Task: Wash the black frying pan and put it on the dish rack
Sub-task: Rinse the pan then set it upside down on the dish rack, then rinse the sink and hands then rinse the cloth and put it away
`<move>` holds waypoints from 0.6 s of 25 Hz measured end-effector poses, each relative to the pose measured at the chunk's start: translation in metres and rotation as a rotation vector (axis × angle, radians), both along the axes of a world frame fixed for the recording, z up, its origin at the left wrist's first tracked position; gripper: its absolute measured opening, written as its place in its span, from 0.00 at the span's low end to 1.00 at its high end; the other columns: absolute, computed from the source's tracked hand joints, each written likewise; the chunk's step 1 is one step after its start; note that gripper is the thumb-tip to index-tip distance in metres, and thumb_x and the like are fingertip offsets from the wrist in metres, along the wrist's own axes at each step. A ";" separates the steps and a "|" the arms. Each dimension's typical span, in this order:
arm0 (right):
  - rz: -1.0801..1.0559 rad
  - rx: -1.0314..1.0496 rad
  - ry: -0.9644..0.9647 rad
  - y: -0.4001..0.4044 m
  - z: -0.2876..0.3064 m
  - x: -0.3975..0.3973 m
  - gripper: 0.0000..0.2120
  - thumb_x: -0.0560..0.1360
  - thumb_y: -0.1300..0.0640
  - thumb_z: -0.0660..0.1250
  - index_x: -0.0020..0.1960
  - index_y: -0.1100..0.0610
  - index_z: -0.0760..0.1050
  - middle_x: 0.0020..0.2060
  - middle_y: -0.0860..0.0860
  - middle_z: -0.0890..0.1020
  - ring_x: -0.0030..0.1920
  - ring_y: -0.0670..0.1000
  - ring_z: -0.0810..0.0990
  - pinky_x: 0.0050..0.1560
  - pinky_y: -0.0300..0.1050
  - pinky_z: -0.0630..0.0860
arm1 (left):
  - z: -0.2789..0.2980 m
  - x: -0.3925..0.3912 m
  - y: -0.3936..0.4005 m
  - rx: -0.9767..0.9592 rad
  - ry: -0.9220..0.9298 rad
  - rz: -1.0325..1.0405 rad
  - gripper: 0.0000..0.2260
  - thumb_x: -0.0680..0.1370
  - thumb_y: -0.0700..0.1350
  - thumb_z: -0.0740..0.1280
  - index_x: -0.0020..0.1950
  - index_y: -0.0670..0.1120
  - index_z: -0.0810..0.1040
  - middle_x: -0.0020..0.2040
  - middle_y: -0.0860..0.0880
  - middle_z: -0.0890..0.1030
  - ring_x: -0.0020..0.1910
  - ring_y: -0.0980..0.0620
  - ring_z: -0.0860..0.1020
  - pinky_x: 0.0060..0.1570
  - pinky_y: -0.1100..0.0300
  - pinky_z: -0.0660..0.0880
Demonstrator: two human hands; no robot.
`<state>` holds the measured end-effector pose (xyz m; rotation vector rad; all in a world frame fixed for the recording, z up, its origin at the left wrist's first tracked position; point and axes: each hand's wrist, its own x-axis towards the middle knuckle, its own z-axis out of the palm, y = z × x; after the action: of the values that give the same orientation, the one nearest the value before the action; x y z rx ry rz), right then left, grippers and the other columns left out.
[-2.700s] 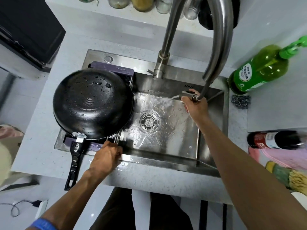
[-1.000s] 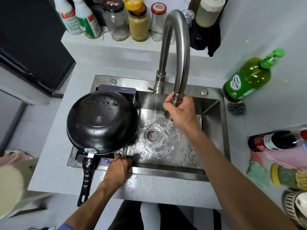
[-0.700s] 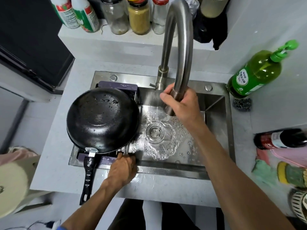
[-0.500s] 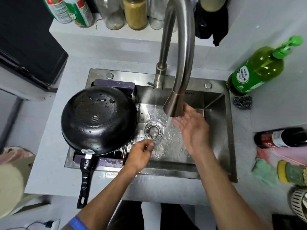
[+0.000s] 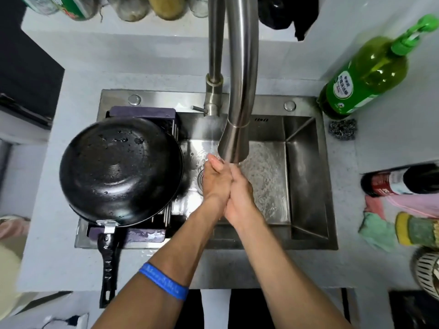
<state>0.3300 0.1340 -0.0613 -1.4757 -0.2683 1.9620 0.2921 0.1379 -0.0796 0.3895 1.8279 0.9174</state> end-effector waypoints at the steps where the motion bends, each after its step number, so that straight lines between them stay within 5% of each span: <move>1: -0.105 -0.055 0.108 -0.002 0.007 0.001 0.21 0.84 0.47 0.55 0.55 0.59 0.82 0.48 0.52 0.85 0.52 0.50 0.82 0.60 0.46 0.75 | 0.004 -0.003 -0.001 0.045 0.110 -0.013 0.12 0.74 0.53 0.70 0.49 0.45 0.77 0.42 0.49 0.83 0.41 0.52 0.81 0.47 0.59 0.79; 3: -0.149 -0.126 0.180 -0.003 0.008 0.019 0.19 0.85 0.49 0.54 0.56 0.61 0.79 0.48 0.55 0.84 0.52 0.52 0.82 0.58 0.48 0.77 | 0.011 -0.010 -0.006 0.071 0.194 -0.159 0.14 0.74 0.53 0.72 0.41 0.42 0.77 0.34 0.50 0.81 0.33 0.55 0.78 0.34 0.66 0.73; 4: -0.066 -0.135 0.150 -0.006 0.006 0.028 0.18 0.85 0.49 0.55 0.61 0.61 0.76 0.53 0.56 0.83 0.56 0.53 0.81 0.62 0.50 0.76 | 0.008 -0.014 -0.011 0.006 0.192 -0.285 0.14 0.75 0.54 0.71 0.44 0.43 0.78 0.37 0.49 0.82 0.36 0.54 0.79 0.35 0.66 0.73; 5: 0.099 -0.119 0.035 -0.013 0.002 0.040 0.19 0.85 0.48 0.56 0.69 0.58 0.71 0.61 0.55 0.80 0.62 0.54 0.78 0.66 0.52 0.73 | 0.005 -0.018 -0.016 -0.126 0.158 -0.433 0.16 0.75 0.55 0.70 0.54 0.43 0.79 0.46 0.47 0.84 0.45 0.51 0.81 0.43 0.64 0.76; 8: 0.535 -0.096 -0.531 -0.053 -0.022 0.080 0.30 0.83 0.47 0.60 0.81 0.48 0.53 0.78 0.51 0.64 0.75 0.55 0.66 0.72 0.50 0.63 | -0.008 -0.025 -0.049 -0.381 0.049 -0.701 0.33 0.78 0.52 0.68 0.77 0.43 0.59 0.73 0.43 0.68 0.70 0.43 0.69 0.69 0.53 0.66; 12: 0.323 0.136 -0.731 -0.075 -0.023 0.122 0.21 0.81 0.58 0.65 0.73 0.52 0.70 0.70 0.50 0.75 0.69 0.53 0.74 0.62 0.38 0.69 | -0.017 0.002 -0.055 -0.206 -0.085 -0.722 0.30 0.78 0.48 0.68 0.77 0.45 0.61 0.71 0.45 0.70 0.68 0.48 0.72 0.68 0.60 0.64; 15: 0.258 0.325 -1.028 -0.090 -0.011 0.185 0.15 0.80 0.63 0.65 0.66 0.57 0.77 0.61 0.54 0.81 0.61 0.55 0.79 0.59 0.43 0.73 | -0.009 0.036 -0.053 -0.128 -0.066 -0.836 0.25 0.77 0.50 0.69 0.72 0.46 0.69 0.67 0.46 0.76 0.65 0.49 0.75 0.69 0.56 0.66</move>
<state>0.5151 0.0438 -0.0724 -2.1572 -1.1938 1.0673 0.3285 0.0844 -0.0886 0.9336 1.4375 0.2266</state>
